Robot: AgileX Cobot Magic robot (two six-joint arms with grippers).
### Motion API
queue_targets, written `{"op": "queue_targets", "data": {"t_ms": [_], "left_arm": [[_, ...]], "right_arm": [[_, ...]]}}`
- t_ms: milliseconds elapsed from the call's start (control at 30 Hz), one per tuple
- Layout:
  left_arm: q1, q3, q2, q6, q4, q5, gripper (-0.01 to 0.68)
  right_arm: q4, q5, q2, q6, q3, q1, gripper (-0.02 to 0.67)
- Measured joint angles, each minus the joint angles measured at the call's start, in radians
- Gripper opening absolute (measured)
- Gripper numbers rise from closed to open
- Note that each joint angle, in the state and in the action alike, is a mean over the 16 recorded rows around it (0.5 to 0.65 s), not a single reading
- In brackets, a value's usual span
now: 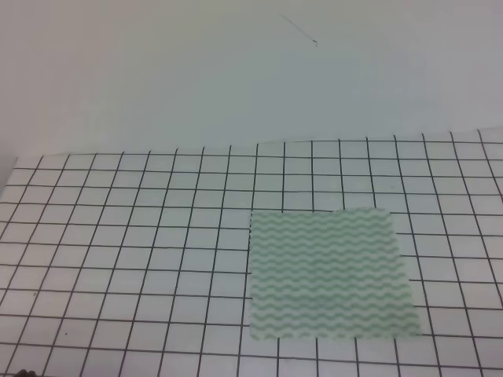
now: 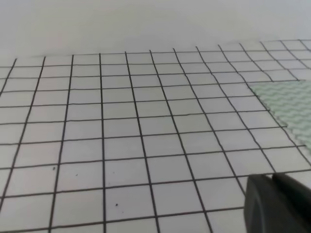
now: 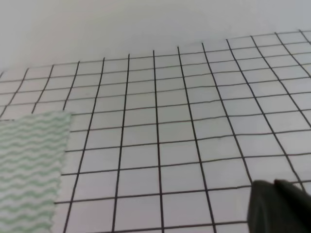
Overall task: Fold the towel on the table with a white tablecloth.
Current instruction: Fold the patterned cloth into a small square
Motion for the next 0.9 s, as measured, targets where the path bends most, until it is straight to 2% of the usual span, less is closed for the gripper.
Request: {"op": "queue_targets", "data": {"t_ms": [200,400,700,900], "left_arm": [[0.0,0.0,0.0,0.001,-0.055,-0.004,-0.002],[0.0,0.0,0.0,0.0,-0.178,-0.02,-0.002],[0.0,0.0,0.0,-0.002,-0.536,-0.049,-0.002],[0.0,0.0,0.0,-0.003,-0.743,-0.063,-0.001]], "right_arm": [[0.093,-0.043,0.0,0.004,0.0,0.0,-0.003],[0.368,-0.132,0.0,0.016,0.0,0.0,-0.003],[0.775,-0.239,0.0,0.025,0.0,0.0,-0.003],[0.884,-0.257,0.0,0.005,0.0,0.0,-0.003]]}}
